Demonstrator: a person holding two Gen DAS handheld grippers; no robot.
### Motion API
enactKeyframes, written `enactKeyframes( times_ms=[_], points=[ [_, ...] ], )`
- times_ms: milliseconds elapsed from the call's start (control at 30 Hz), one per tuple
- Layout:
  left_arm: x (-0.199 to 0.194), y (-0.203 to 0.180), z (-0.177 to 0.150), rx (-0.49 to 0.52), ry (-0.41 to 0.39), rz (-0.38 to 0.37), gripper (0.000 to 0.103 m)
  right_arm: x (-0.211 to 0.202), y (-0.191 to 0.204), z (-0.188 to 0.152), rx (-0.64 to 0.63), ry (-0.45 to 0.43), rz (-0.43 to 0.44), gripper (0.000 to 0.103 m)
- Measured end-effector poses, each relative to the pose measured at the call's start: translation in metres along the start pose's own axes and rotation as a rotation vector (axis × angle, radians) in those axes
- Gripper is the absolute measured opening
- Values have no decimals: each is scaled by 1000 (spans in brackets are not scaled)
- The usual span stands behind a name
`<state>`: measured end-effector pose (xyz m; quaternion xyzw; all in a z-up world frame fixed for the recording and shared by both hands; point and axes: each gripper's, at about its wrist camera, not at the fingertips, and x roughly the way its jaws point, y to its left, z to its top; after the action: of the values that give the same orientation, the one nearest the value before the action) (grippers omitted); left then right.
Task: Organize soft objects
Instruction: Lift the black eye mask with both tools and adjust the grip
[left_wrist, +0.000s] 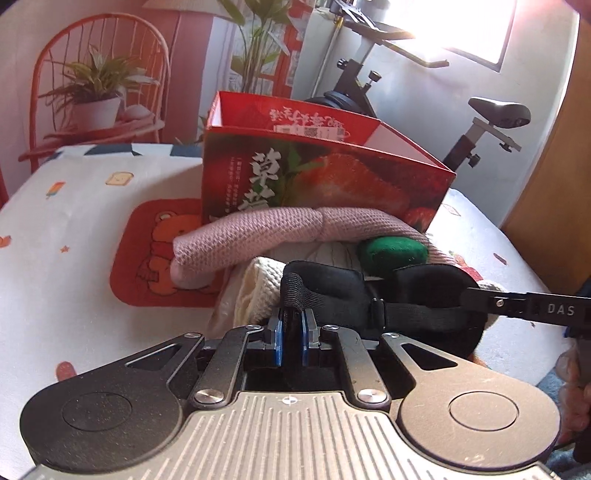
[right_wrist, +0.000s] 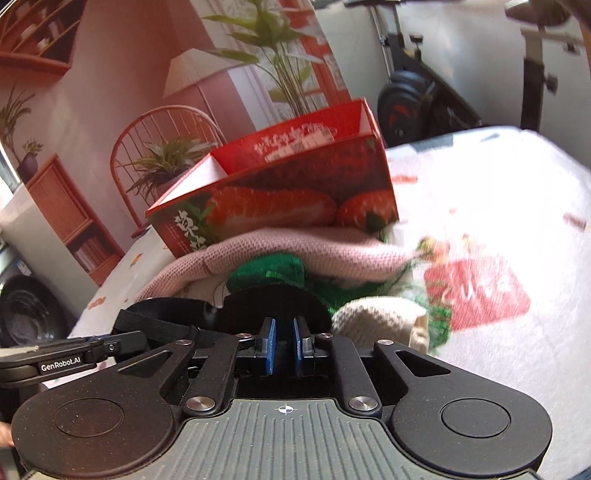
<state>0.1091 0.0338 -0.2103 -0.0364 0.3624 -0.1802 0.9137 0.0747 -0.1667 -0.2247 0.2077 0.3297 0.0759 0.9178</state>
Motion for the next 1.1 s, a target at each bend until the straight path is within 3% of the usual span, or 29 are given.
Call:
enactKeyframes(
  times_ms=[367, 567, 633, 700, 1033, 1100],
  points=[
    [3, 1, -4, -7, 19, 20, 11, -1, -2, -3, 5, 21, -40, 12],
    [3, 2, -4, -19, 25, 33, 11, -9, -3, -2, 8, 18, -82, 21],
    [3, 2, -3, -19, 26, 38, 11, -11, -4, -2, 10, 23, -93, 27],
    [4, 3, -3, -25, 29, 43, 11, -10, -5, -3, 11, 39, -109, 39],
    [5, 5, -5, -38, 36, 34, 12, -2, -1, -8, 11, 101, -47, 37],
    [5, 5, -6, -41, 38, 27, 12, -4, 0, -8, 8, 92, -41, 32]
  ],
)
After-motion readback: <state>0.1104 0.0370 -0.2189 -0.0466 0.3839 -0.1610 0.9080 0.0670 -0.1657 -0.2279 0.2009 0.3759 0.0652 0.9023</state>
